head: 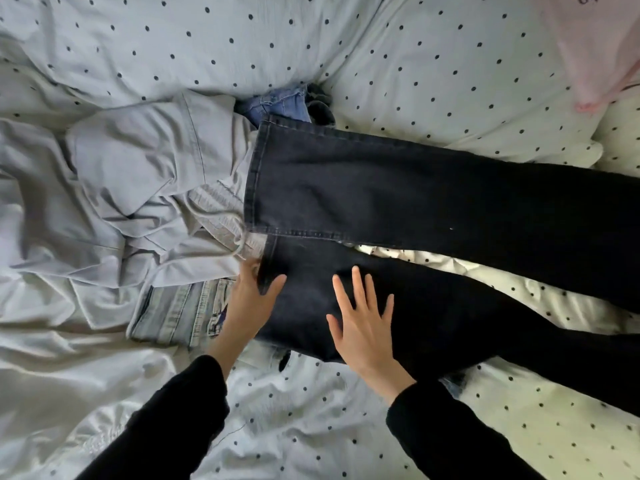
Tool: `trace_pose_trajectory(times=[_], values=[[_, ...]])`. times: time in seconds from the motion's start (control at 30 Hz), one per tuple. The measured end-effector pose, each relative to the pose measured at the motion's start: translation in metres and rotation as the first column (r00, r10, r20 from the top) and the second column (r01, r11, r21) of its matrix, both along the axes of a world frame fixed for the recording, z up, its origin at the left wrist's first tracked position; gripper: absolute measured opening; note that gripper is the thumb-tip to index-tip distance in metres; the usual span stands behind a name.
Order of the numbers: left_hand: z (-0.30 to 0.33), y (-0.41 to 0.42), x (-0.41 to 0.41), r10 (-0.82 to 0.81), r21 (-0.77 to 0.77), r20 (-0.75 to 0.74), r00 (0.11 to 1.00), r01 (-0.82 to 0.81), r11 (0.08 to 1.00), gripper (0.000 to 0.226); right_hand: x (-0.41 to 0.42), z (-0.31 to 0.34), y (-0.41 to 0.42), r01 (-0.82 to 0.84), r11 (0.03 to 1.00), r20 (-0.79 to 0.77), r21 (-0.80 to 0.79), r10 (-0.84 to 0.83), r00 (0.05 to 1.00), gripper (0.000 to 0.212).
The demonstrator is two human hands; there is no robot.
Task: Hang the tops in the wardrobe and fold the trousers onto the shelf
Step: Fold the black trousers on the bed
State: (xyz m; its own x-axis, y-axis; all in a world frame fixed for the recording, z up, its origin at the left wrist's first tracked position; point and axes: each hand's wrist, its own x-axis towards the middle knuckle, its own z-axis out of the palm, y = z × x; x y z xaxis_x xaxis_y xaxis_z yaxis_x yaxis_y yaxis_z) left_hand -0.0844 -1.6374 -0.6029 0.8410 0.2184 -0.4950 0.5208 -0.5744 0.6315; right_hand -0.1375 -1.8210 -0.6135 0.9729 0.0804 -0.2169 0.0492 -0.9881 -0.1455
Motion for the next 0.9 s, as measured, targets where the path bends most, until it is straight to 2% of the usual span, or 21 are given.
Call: trace_pose_trajectory(times=[0.1,0.2,0.3,0.43,0.53,0.67,0.77,0.83,0.9], values=[[0.000,0.006,0.004,-0.008,0.045,-0.046,0.999,0.010,0.999,0.033,-0.015,-0.004,0.004,-0.014,0.999,-0.044,-0.029,0.013,0.999,0.071],[0.010,0.014,0.004,-0.128,0.161,0.069,0.989,0.116,0.980,0.029,-0.018,0.000,0.005,-0.033,0.999,-0.020,-0.016,0.032,0.999,0.069],[0.032,0.021,0.001,-0.123,0.210,0.247,0.961,0.071,0.975,0.026,-0.020,0.015,0.006,-0.080,0.997,0.060,0.004,0.080,0.995,0.065],[0.051,0.035,0.003,-0.101,0.282,0.344,0.934,-0.001,0.959,0.028,-0.018,0.029,0.008,-0.153,0.988,0.128,0.028,0.148,0.981,0.061],[0.041,0.042,0.000,-0.050,0.263,0.243,0.969,-0.017,0.965,0.029,-0.021,0.023,0.008,-0.169,0.985,0.082,0.023,0.167,0.983,0.059],[0.011,0.053,-0.014,0.036,0.155,-0.061,0.997,-0.026,0.988,0.037,-0.039,0.014,0.000,-0.162,0.986,-0.008,-0.028,0.162,0.987,0.056],[0.006,0.057,-0.030,-0.025,0.113,-0.271,0.962,0.058,0.992,0.050,-0.052,0.016,-0.013,-0.200,0.979,-0.021,-0.047,0.199,0.980,0.065],[0.011,0.056,-0.038,-0.054,0.130,-0.285,0.957,0.094,0.987,0.045,-0.058,0.019,-0.025,-0.268,0.962,-0.030,-0.048,0.267,0.963,0.062],[0.022,0.057,-0.039,0.003,0.091,-0.233,0.973,0.019,0.996,0.040,-0.058,0.024,-0.033,-0.296,0.955,-0.012,-0.033,0.295,0.955,0.048]])
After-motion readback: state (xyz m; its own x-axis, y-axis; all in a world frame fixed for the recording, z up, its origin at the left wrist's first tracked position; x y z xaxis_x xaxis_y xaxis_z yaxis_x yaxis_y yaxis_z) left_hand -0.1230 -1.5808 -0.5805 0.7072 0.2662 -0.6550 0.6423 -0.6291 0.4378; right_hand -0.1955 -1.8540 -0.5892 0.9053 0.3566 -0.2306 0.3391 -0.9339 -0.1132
